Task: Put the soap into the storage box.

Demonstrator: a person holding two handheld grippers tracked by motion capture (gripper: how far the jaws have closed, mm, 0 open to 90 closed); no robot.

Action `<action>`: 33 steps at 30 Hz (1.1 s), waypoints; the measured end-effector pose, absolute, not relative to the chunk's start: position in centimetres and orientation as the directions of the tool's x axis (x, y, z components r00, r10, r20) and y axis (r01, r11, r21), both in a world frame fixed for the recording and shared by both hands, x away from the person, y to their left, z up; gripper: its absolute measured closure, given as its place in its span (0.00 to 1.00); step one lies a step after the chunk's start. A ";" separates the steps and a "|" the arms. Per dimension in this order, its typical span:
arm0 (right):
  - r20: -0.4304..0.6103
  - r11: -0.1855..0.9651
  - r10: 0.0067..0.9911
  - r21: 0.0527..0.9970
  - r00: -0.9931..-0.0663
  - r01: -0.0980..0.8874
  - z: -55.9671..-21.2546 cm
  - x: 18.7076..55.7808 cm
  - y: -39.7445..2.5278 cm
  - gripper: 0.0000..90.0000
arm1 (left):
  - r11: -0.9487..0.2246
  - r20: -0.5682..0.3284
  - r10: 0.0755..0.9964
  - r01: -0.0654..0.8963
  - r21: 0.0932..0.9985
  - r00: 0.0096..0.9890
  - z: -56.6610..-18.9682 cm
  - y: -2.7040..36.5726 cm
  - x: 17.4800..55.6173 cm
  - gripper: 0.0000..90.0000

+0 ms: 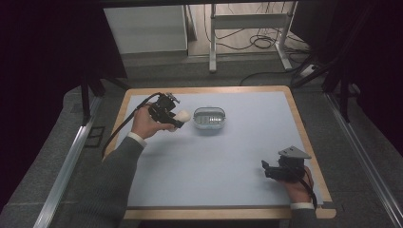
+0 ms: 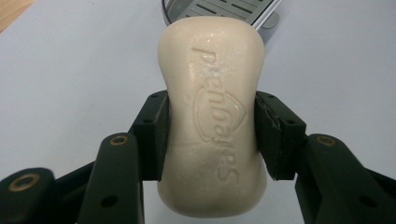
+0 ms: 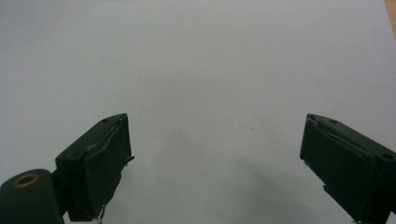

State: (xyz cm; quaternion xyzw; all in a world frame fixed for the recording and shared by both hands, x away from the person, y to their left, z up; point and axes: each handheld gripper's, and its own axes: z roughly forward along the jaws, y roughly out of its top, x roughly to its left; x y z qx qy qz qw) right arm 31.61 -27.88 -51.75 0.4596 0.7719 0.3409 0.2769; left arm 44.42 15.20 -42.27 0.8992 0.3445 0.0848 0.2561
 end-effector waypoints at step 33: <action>-0.113 0.345 0.899 0.778 -0.424 0.526 -51.9 31.7 -27.9 0.09 | -0.661 -0.010 0.625 0.537 0.524 0.780 -41.0 11.7 47.3 0.55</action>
